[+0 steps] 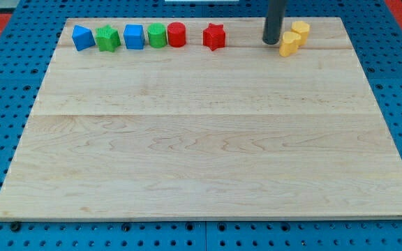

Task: Move red star to the center of the board

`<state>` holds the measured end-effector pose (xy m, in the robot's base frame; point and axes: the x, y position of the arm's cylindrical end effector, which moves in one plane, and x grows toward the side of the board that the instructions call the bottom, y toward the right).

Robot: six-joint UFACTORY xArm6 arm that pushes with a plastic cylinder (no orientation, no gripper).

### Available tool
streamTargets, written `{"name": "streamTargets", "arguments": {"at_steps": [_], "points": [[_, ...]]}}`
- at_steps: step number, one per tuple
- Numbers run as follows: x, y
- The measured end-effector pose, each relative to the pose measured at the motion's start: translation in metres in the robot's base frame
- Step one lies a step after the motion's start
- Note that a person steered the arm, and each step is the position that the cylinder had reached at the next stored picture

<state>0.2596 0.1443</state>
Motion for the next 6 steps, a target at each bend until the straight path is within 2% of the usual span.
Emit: {"name": "streamTargets", "arguments": {"at_steps": [2,3,4,5,6], "points": [[0.025,-0.001],[0.009,-0.042],[-0.018,-0.051],[-0.011,-0.051],[-0.043,-0.051]]}}
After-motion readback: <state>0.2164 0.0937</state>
